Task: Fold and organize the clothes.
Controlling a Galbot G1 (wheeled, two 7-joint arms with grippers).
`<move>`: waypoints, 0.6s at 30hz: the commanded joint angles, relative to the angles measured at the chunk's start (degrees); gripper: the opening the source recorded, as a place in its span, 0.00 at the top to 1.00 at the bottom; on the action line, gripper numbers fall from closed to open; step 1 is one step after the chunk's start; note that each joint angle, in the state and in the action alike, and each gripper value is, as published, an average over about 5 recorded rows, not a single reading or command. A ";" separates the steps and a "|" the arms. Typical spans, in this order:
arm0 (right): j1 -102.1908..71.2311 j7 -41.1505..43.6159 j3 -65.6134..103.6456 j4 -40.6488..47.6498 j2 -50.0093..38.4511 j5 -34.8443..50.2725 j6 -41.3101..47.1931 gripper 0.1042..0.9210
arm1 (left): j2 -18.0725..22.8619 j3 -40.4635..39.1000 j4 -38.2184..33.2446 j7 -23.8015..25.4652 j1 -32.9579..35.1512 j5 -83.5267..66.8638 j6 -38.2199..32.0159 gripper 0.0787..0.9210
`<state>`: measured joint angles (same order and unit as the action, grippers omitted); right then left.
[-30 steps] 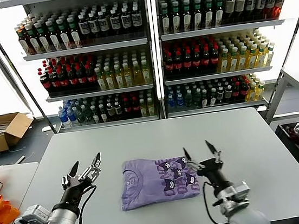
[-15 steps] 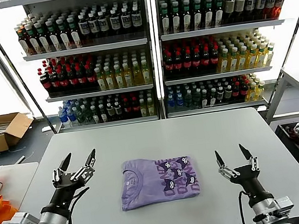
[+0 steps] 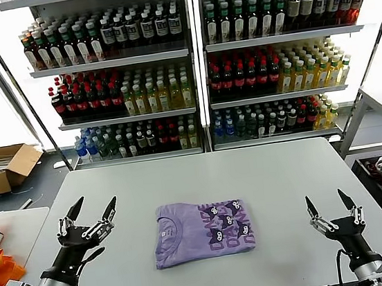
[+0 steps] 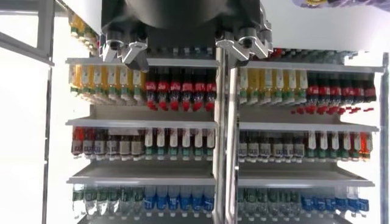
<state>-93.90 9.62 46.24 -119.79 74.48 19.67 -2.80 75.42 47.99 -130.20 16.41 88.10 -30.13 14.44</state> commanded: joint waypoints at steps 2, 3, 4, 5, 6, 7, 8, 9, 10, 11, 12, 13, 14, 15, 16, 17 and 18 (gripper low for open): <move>-2.00 1.86 -2.38 -1.07 1.99 -1.30 -0.71 0.12 | 0.58 2.03 -0.43 5.29 1.06 4.68 -1.48 0.12; -2.03 1.91 -3.03 -1.24 2.23 -1.53 -0.71 0.12 | 0.64 2.25 -0.55 5.61 1.15 5.15 -1.44 0.12; -2.04 1.97 -3.52 -1.37 2.39 -1.75 -0.71 0.12 | 0.68 2.52 -0.61 5.87 1.22 5.64 -1.43 0.12; -2.06 2.02 -3.97 -1.48 2.54 -1.97 -0.70 0.12 | 0.71 2.84 -0.63 6.11 1.27 6.08 -1.46 0.12; -2.07 2.08 -4.31 -1.54 2.65 -2.17 -0.68 0.12 | 0.73 3.21 -0.63 6.31 1.32 6.40 -1.46 0.12; -2.09 2.11 -4.49 -1.57 2.69 -2.33 -0.66 0.12 | 0.76 3.58 -0.63 6.40 1.37 6.61 -1.45 0.12; -2.11 2.16 -4.53 -1.55 2.67 -2.43 -0.62 0.12 | 0.83 3.97 -0.61 6.49 1.41 6.73 -1.47 0.12; -2.14 2.20 -4.50 -1.51 2.63 -2.45 -0.56 0.12 | 0.93 4.39 -0.61 6.60 1.45 6.77 -1.48 0.12; -2.18 2.24 -4.39 -1.45 2.58 -2.42 -0.51 0.12 | 1.05 4.79 -0.65 6.72 1.52 6.77 -1.47 0.12; -2.22 2.27 -4.25 -1.39 2.54 -2.36 -0.45 0.12 | 1.20 5.16 -0.71 6.86 1.61 6.74 -1.46 0.12; -2.26 2.30 -4.09 -1.34 2.51 -2.27 -0.39 0.12 | 1.36 5.48 -0.79 7.04 1.71 6.72 -1.49 0.12; -2.32 2.30 -3.97 -1.32 2.51 -2.16 -0.34 0.12 | 1.50 5.72 -0.89 7.22 1.84 6.72 -1.51 0.12; -2.38 2.32 -3.87 -1.30 2.53 -2.05 -0.32 0.12 | 1.64 5.89 -0.96 7.42 1.97 6.74 -1.53 0.12; -2.44 2.33 -3.79 -1.28 2.57 -1.97 -0.30 0.12 | 1.75 6.00 -1.00 7.60 2.08 6.79 -1.55 0.12; -2.49 2.35 -3.76 -1.27 2.61 -1.93 -0.31 0.12 | 1.85 6.09 -0.99 7.81 2.17 6.87 -1.61 0.12; -2.54 2.37 -3.75 -1.25 2.66 -1.91 -0.34 0.12 | 1.92 6.16 -0.94 7.99 2.22 7.00 -1.67 0.12; -2.57 2.40 -3.75 -1.24 2.71 -1.92 -0.38 0.12 | 1.98 6.23 -0.87 8.13 2.25 7.13 -1.72 0.12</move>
<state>-96.04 11.59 43.46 -120.96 76.65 18.05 -3.07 76.99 52.34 -131.06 22.62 89.97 -24.77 13.14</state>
